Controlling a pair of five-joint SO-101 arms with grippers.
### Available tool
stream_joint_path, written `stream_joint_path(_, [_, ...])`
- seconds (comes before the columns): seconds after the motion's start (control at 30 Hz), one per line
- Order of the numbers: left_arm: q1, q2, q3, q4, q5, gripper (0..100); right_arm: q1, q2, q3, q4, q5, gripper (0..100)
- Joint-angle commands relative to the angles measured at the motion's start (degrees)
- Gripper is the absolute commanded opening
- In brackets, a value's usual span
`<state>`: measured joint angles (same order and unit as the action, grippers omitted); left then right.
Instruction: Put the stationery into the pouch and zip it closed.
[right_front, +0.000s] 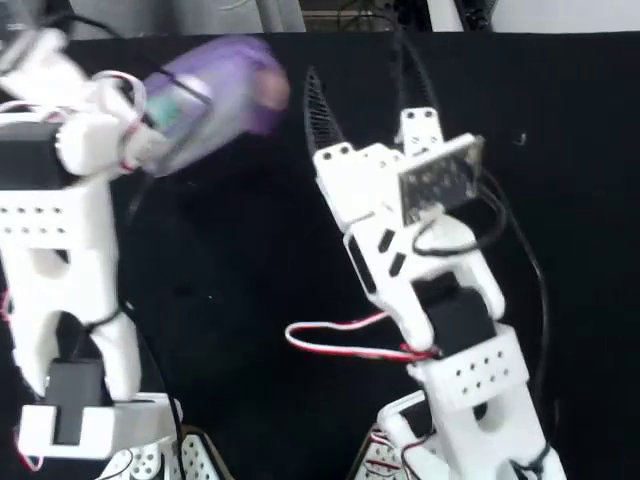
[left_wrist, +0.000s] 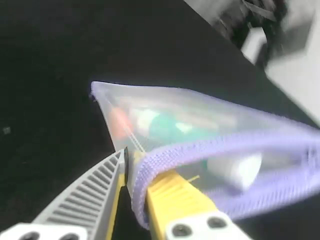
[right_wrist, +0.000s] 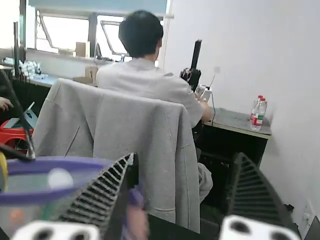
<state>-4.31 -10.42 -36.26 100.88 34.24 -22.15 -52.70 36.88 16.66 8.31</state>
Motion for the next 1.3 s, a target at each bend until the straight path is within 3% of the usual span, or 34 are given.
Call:
stream_joint_path(0.0, [-2.15,-8.79,-3.91,-3.69,-0.26,3,-0.18,1.36,-3.91,0.18,0.70,22.4])
stream_joint_path(0.07, [-3.82,-9.85,-2.95,-5.36,-1.93,3,-0.26,1.45,-3.91,0.18,0.53,22.3])
stream_joint_path(0.17, [2.68,-10.90,-2.15,-4.66,-7.56,3,-0.26,1.45,-3.91,0.18,0.53,22.2])
stream_joint_path(0.23, [5.23,-13.54,-5.85,-3.60,-7.38,3,-0.18,1.45,-4.00,0.18,0.70,22.2])
stream_joint_path(0.37, [2.33,-16.35,-9.89,-3.43,-4.66,3,-0.18,0.22,-3.91,0.18,0.70,22.2])
stream_joint_path(0.47, [2.15,-12.22,0.92,-2.37,-4.04,3,0.97,-1.80,-3.74,0.88,0.44,22.1])
stream_joint_path(0.63, [0.66,-1.76,20.53,-12.22,-4.75,3,2.29,-5.41,-4.00,2.11,0.44,22.0])
stream_joint_path(0.73, [0.04,-2.55,16.57,-11.78,-3.60,3,2.20,-6.99,-3.65,2.29,0.35,22.0])
stream_joint_path(0.9, [-1.71,-7.91,0.22,-4.48,-2.81,3,2.20,-8.04,-4.00,3.69,0.35,22.0])
stream_joint_path(1.0, [-0.48,-5.45,6.20,-3.96,-2.90,3,2.02,-7.78,-4.00,3.78,0.35,22.0])
stream_joint_path(1.1, [0.31,-1.14,16.04,-9.49,-4.31,3,1.93,-7.69,-4.00,3.78,0.35,22.0])
stream_joint_path(1.27, [-5.49,-5.01,11.91,-8.70,-2.02,3,1.93,-7.60,-3.65,3.78,0.35,22.0])
